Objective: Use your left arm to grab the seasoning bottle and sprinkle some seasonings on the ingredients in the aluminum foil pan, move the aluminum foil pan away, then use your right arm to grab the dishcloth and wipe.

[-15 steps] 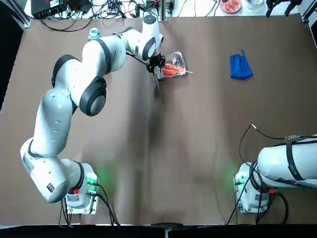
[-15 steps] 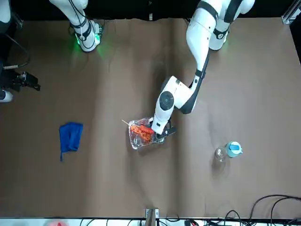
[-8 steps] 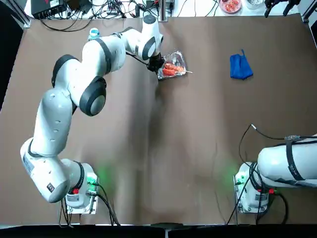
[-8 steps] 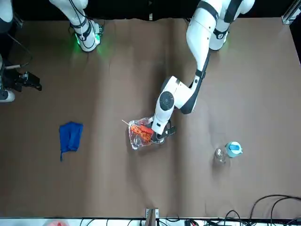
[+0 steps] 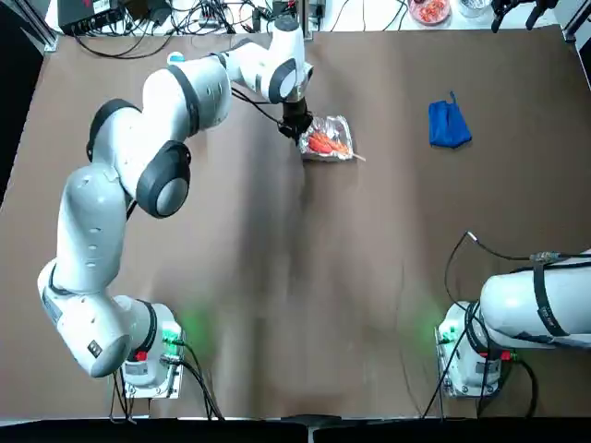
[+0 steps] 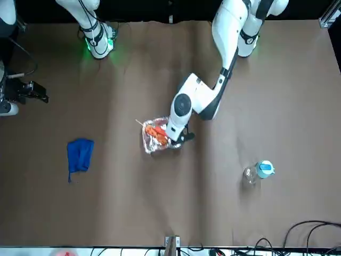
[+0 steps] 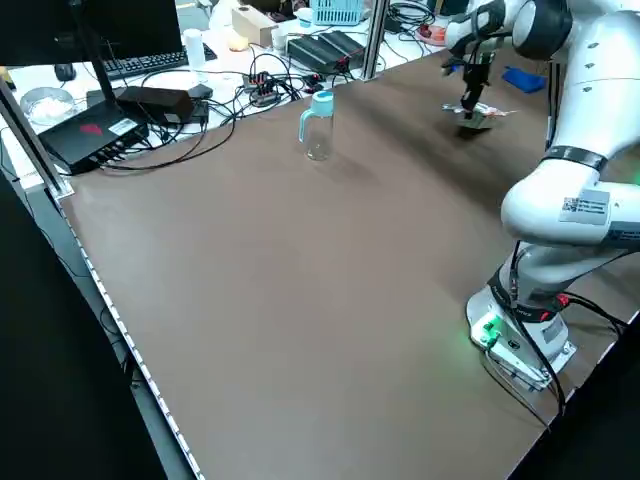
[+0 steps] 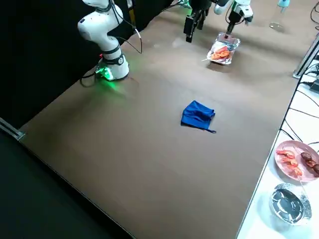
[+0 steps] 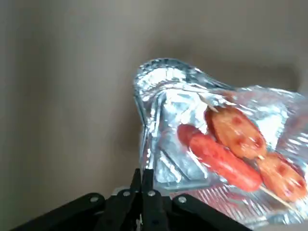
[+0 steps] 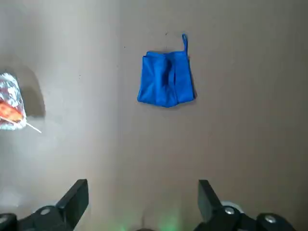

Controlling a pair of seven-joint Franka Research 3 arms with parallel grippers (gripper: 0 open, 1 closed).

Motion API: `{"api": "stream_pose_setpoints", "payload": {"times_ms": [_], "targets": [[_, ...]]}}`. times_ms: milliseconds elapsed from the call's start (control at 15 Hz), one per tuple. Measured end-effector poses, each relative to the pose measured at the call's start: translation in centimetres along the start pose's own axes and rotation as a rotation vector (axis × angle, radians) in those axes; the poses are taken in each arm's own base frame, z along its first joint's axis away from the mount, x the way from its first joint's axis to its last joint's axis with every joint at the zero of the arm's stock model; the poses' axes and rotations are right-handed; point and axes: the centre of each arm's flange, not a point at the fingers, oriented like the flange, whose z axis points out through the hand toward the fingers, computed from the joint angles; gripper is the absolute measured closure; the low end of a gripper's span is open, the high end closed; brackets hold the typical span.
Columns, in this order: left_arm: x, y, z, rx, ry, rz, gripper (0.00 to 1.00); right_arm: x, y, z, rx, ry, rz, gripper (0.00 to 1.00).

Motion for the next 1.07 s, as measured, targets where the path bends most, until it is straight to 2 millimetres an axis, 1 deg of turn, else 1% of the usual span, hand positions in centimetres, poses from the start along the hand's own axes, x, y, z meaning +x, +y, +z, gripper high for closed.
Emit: {"api": "stream_pose_setpoints", "payload": {"times_ms": [133,200,333,467,600,667,733,867,1000,1067], "targets": [[-2.5,1.2,-1.2,-0.016,-0.043,0.037,0.99,0.0,-0.1,0.0,0.0,0.0,-0.002,0.0],[-3.7,1.6,-1.5,-0.018,-0.066,0.054,0.99,0.0,-0.1,0.0,0.0,0.0,-0.002,0.0],[-6.5,2.0,-1.2,-0.006,-0.11,0.087,0.99,0.0,-0.2,0.0,0.0,0.0,-0.003,0.0],[-9.5,1.4,-0.5,0.021,-0.147,0.118,0.99,0.0,-0.2,0.0,0.0,0.001,-0.003,0.0],[-12.2,-0.2,-0.2,0.053,-0.183,0.141,0.99,0.0,-0.2,0.0,0.0,0.001,-0.003,0.0],[-13.2,-1.2,-0.1,0.068,-0.196,0.146,0.99,0.0,-0.1,0.0,0.0,0.001,-0.003,0.0],[-13.7,-2.2,0.1,0.081,-0.205,0.146,0.99,0.0,-0.1,0.0,0.0,0.001,-0.002,0.0],[-13.9,-3.6,0.7,0.103,-0.22,0.142,0.99,0.0,-0.1,0.0,0.0,0.001,-0.002,0.0],[-13.9,-4.5,1.9,0.126,-0.234,0.136,0.99,0.0,-0.1,0.0,0.0,0.002,-0.002,0.0],[-14.0,-5.0,2.8,0.14,-0.245,0.132,0.97,0.1,-0.4,0.0,0.002,0.001,-0.008,0.0]]}}
